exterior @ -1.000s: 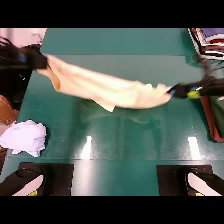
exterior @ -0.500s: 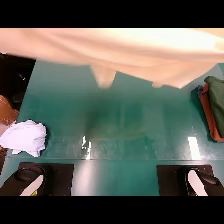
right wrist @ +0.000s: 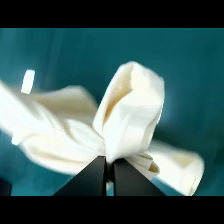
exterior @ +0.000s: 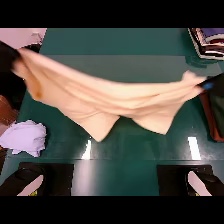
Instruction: Fold the shirts.
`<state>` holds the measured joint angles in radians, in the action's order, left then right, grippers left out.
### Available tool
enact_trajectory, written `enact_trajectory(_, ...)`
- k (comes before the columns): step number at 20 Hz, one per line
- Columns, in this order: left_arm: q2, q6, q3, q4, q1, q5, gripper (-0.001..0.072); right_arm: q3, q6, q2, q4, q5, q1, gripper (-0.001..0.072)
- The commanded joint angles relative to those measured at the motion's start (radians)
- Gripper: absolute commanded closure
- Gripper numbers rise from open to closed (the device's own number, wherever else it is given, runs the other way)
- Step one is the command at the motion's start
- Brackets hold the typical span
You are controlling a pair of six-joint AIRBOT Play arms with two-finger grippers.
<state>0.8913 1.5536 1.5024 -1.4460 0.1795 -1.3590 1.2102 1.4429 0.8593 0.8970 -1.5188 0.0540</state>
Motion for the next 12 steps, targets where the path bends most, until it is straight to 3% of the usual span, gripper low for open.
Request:
enact_trajectory(1,0.042,-0.017,-0.322,0.018,0.0,0.036,0.0685,-0.221,0.014,0.072,0.006,0.107,-0.154,0.0694)
enact_trajectory(4,0.052,-0.027,-0.48,-0.035,0.0,0.186,0.0685,-0.275,0.014,0.145,0.103,0.195,-0.223,0.0694)
enact_trajectory(12,0.051,-0.007,-0.486,-0.092,0.0,0.452,0.0685,-0.218,0.011,0.248,0.145,0.296,-0.159,0.0694)
